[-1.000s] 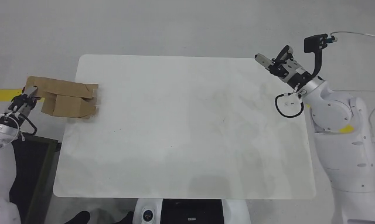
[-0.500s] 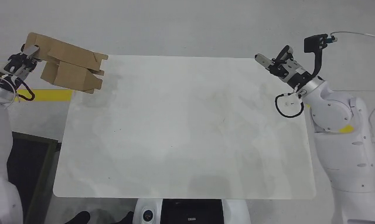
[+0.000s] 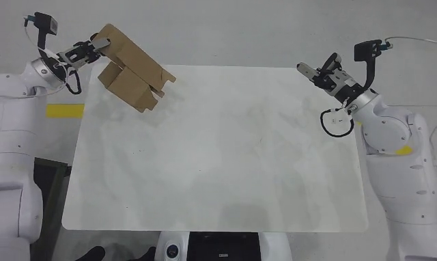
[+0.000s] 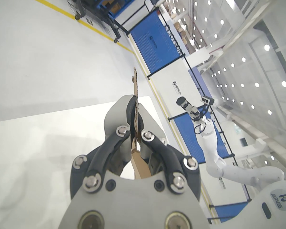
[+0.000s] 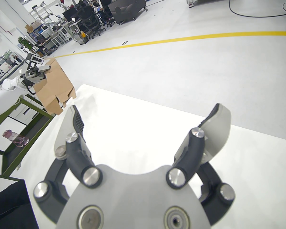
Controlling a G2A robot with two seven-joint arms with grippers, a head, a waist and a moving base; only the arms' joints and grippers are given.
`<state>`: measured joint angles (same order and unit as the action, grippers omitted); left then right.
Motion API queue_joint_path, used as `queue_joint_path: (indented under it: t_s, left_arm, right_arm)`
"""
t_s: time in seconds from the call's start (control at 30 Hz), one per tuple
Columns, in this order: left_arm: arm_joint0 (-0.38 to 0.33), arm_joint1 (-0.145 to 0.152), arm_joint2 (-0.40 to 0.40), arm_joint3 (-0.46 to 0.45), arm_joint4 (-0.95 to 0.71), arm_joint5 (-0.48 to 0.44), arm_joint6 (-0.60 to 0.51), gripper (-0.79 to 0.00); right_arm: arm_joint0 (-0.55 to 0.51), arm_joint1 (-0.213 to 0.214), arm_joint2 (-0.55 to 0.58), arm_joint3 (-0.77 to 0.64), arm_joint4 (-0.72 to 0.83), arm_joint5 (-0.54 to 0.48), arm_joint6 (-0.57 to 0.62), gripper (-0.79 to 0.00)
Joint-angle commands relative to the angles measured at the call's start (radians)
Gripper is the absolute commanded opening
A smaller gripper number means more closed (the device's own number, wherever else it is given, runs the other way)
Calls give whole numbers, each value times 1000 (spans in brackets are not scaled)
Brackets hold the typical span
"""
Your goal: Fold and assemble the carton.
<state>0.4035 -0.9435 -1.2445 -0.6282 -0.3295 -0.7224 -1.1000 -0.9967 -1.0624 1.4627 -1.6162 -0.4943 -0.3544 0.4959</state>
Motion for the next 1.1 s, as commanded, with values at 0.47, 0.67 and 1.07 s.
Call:
queue_joint_path:
  t_s: [0.47, 0.67, 1.07]
  left_arm:
    - [12, -37, 272, -232, -27, 65, -63, -785]
    - [22, -19, 329, -324, -55, 73, -71, -785]
    - [28, 24, 437, -465, -113, 92, -90, -785]
  right_arm:
    - [-6, 0, -1, -1, 5, 2, -5, 0]
    - [-3, -4, -32, 37, 121, -56, 38, 0]
    - [178, -45, -274, 278, 343, -210, 218, 0]
